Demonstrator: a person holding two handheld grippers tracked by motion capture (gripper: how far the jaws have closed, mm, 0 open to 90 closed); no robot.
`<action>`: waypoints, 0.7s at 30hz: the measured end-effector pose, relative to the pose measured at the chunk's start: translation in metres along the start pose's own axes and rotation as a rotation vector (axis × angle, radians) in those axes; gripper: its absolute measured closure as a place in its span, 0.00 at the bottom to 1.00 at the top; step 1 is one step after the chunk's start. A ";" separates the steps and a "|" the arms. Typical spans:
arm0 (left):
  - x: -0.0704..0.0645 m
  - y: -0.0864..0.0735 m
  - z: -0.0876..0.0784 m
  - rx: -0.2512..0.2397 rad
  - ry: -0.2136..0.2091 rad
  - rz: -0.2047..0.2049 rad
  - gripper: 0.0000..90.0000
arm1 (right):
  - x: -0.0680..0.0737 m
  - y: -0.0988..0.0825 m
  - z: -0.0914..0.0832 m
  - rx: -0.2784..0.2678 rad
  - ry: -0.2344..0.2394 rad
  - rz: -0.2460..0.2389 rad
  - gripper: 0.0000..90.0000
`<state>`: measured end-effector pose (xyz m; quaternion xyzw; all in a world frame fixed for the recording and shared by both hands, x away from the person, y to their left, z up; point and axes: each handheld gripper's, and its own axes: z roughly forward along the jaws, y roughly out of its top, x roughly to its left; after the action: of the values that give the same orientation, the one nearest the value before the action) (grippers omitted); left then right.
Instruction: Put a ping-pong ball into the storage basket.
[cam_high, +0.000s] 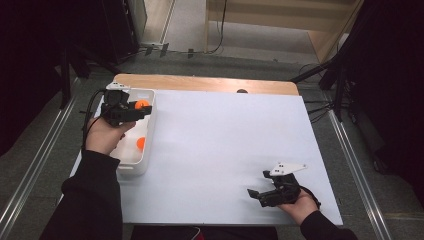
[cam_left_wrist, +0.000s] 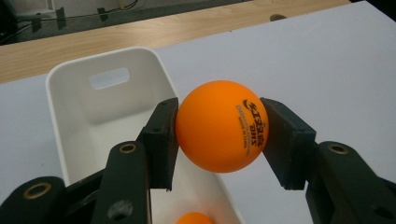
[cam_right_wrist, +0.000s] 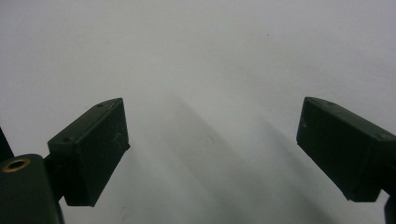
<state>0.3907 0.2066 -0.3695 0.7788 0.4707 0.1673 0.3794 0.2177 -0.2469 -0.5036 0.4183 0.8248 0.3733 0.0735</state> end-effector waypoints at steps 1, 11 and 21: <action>0.001 0.000 0.000 0.001 0.001 0.000 0.55 | 0.000 0.000 0.000 0.001 0.000 -0.001 0.09; 0.007 -0.004 0.004 -0.008 0.030 -0.018 0.55 | 0.000 0.000 0.000 0.003 -0.001 0.000 0.09; 0.013 -0.007 0.007 -0.013 0.062 -0.038 0.55 | 0.000 0.000 0.000 0.007 0.000 -0.003 0.09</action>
<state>0.3977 0.2169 -0.3806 0.7616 0.4959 0.1874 0.3727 0.2174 -0.2465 -0.5038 0.4173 0.8267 0.3704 0.0723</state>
